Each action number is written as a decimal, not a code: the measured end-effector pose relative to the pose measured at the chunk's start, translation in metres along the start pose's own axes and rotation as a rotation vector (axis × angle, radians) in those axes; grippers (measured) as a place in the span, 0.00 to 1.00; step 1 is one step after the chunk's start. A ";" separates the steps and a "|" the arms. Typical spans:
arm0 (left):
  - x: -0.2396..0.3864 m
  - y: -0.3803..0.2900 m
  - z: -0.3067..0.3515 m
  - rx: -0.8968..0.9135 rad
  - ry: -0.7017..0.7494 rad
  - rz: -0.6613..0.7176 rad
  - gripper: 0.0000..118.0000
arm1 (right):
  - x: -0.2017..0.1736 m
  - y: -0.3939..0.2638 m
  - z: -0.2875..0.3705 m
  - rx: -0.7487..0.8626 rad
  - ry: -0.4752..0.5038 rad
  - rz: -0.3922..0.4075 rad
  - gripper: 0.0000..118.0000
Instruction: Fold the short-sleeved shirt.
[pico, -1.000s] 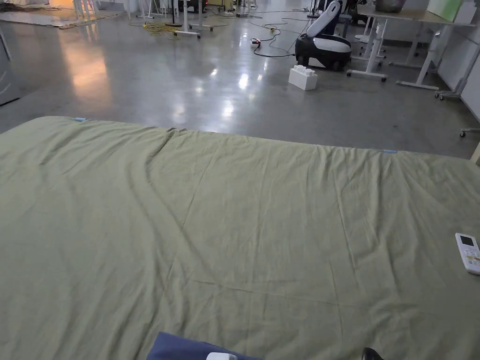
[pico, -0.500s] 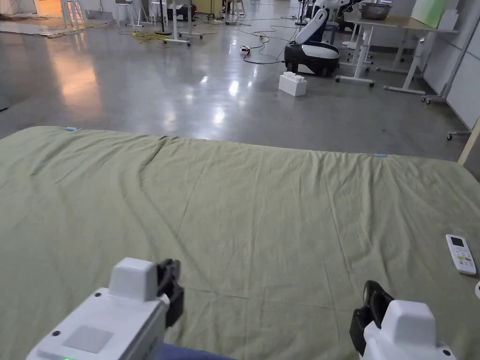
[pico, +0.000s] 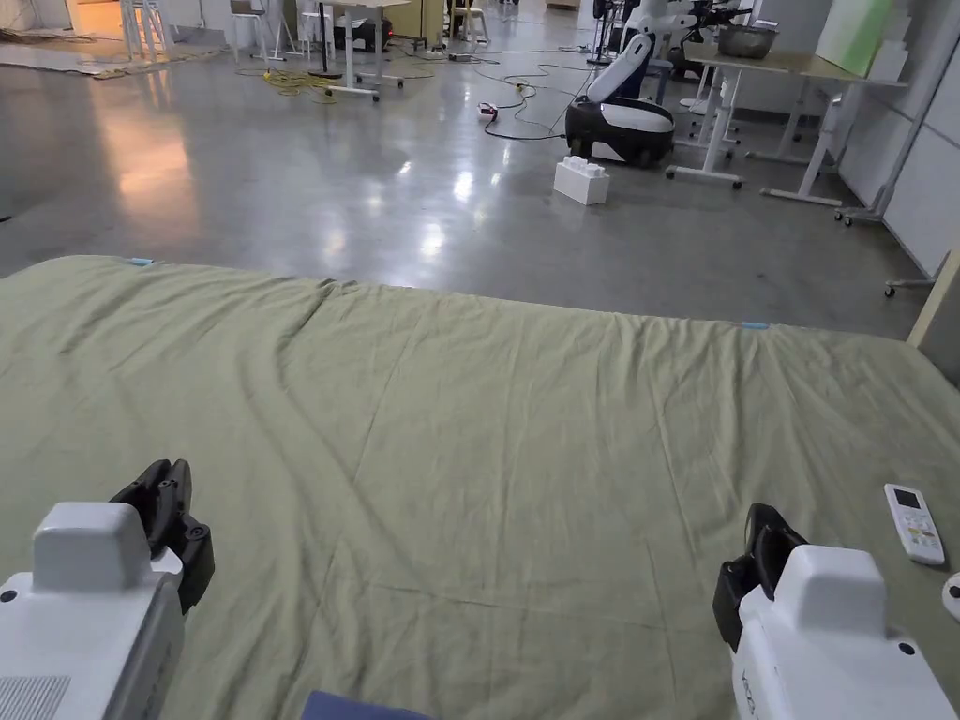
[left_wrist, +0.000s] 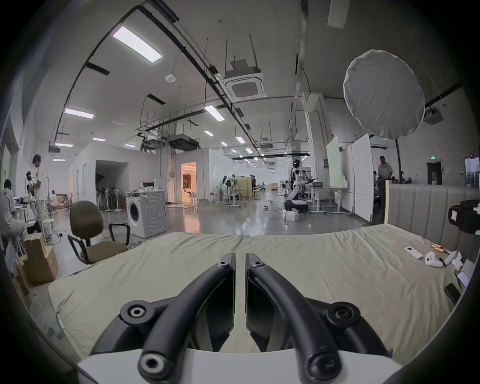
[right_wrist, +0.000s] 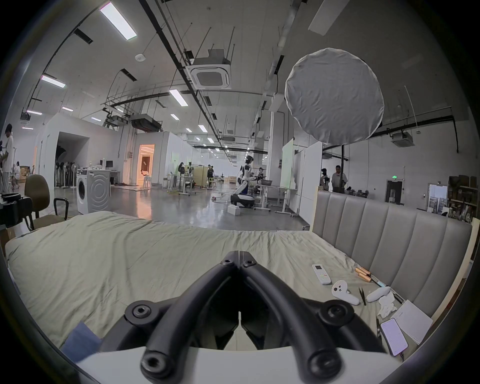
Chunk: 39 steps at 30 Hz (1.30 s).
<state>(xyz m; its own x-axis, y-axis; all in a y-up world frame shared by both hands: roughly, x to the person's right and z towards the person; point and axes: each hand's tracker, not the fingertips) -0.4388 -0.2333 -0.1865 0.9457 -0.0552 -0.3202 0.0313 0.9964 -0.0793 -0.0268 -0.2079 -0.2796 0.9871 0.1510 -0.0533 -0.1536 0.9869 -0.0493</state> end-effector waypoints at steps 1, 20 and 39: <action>-0.001 -0.003 0.001 -0.012 0.002 0.001 0.06 | -0.002 -0.006 0.003 -0.050 0.021 -0.027 0.00; -0.036 -0.095 0.022 -0.431 -0.193 0.144 0.06 | -0.149 -0.168 0.027 -0.548 0.346 0.034 0.00; -0.025 -0.201 -0.091 -1.082 -0.786 0.720 0.75 | -0.135 -0.185 0.008 -0.602 0.347 -0.041 0.00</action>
<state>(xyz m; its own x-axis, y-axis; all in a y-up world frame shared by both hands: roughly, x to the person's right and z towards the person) -0.4978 -0.4379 -0.2482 0.5932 0.8035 -0.0503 -0.4130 0.2501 -0.8757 -0.1314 -0.4105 -0.2557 0.9366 -0.0111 -0.3503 -0.2141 0.7730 -0.5972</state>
